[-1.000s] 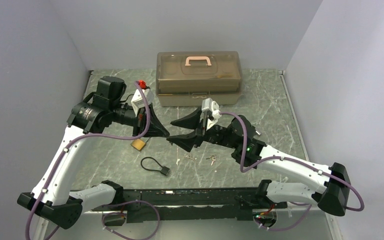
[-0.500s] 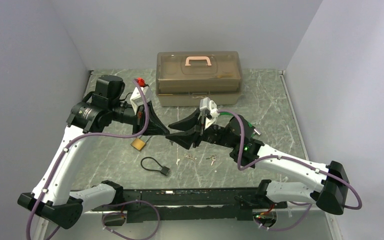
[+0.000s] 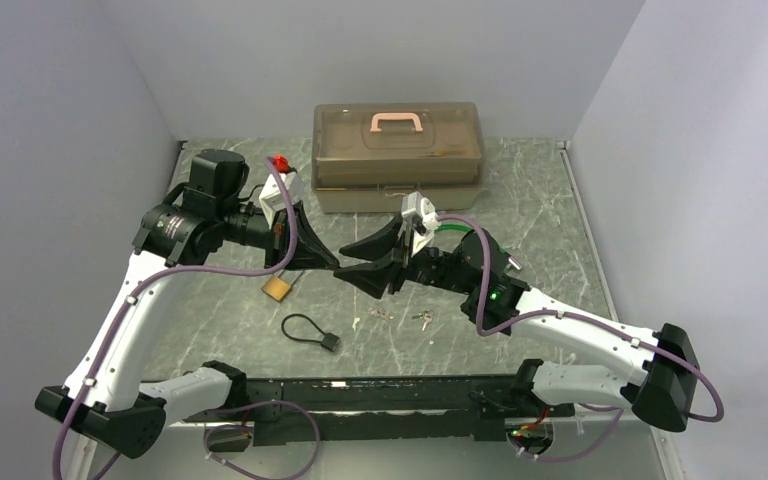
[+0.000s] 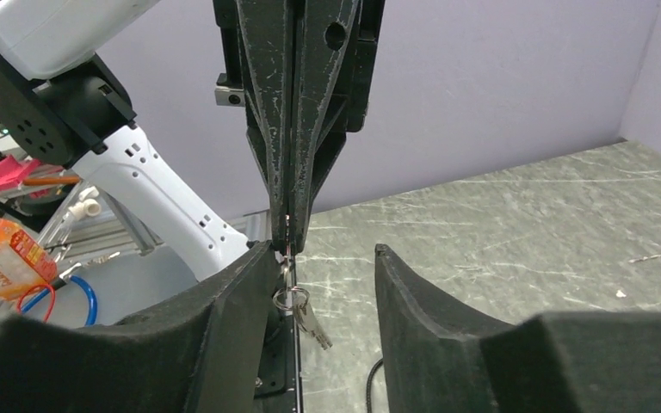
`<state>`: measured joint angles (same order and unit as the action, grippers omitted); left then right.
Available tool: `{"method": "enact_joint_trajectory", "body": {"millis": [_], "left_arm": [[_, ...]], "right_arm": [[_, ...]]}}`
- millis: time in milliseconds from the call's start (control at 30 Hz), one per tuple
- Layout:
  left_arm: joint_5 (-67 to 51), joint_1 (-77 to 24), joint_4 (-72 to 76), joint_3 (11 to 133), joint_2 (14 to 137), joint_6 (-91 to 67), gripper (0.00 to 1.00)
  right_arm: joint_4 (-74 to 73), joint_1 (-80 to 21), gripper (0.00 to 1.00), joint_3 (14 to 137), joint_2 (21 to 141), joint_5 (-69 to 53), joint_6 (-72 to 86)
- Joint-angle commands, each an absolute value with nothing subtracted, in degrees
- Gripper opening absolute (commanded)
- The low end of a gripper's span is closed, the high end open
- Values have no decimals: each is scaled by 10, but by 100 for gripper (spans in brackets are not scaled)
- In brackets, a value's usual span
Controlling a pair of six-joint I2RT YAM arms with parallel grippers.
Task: Unlock with the key
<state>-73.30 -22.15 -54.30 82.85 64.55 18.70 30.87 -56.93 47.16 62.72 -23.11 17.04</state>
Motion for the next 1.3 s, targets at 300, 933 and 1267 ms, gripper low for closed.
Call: {"method": "enact_joint_trajectory", "body": {"millis": [300,933,1267], "left_arm": [[-757,-218,-531,867,634,167,0],[-762,-214,-546,859,622,183,0],[-761,-214,-545,850,618,184,0]], "right_arm": [[334,-557,15,490,635,-267,189],[360,-554,53,497,634,-261,193],[358,-553,45,520,639,-282,184]]}}
